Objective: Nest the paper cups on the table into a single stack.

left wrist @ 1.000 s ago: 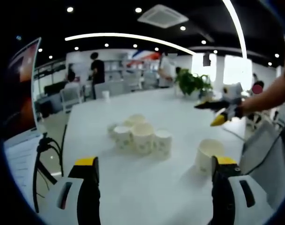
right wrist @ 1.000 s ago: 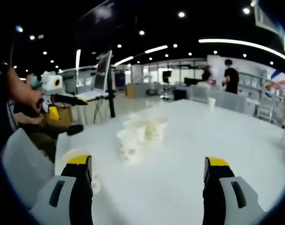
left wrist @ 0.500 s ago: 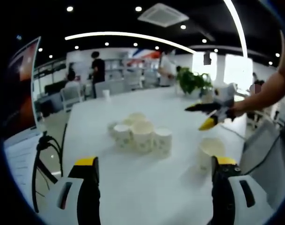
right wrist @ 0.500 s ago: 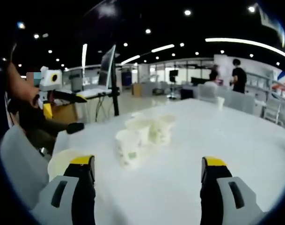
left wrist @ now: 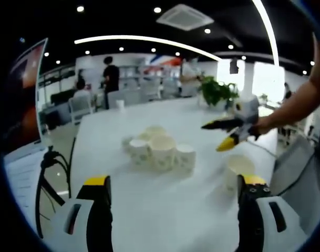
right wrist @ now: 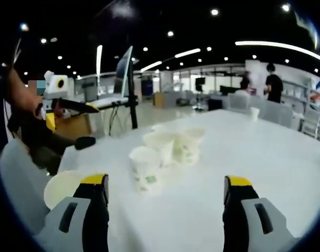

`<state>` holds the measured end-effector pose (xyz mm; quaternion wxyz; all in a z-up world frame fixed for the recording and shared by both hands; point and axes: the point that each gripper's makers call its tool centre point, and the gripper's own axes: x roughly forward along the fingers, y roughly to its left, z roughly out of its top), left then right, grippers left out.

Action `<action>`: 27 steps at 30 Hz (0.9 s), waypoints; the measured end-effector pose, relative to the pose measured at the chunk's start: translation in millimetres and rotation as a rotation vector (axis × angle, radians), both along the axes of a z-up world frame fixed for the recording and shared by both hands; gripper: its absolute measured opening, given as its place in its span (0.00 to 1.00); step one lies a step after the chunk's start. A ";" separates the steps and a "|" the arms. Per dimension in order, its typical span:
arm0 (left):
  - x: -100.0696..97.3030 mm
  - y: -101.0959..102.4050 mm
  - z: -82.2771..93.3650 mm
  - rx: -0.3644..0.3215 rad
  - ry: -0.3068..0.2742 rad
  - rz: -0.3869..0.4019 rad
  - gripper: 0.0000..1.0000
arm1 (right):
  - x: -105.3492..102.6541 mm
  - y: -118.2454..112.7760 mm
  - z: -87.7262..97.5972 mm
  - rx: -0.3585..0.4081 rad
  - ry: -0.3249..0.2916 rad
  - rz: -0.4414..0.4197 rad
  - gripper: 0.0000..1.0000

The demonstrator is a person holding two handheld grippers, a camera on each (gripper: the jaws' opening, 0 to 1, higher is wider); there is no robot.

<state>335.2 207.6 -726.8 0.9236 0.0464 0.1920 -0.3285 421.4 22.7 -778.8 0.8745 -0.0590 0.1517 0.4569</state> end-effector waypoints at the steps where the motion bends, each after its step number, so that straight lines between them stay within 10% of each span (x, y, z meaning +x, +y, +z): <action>1: -0.5 -0.8 -0.9 0.006 0.001 -0.006 0.98 | 1.9 1.9 -2.8 -0.002 -0.003 0.004 0.88; 27: 1.0 -3.4 -9.6 0.006 0.018 -0.003 0.98 | 8.3 45.3 -23.8 -0.012 0.003 0.103 0.71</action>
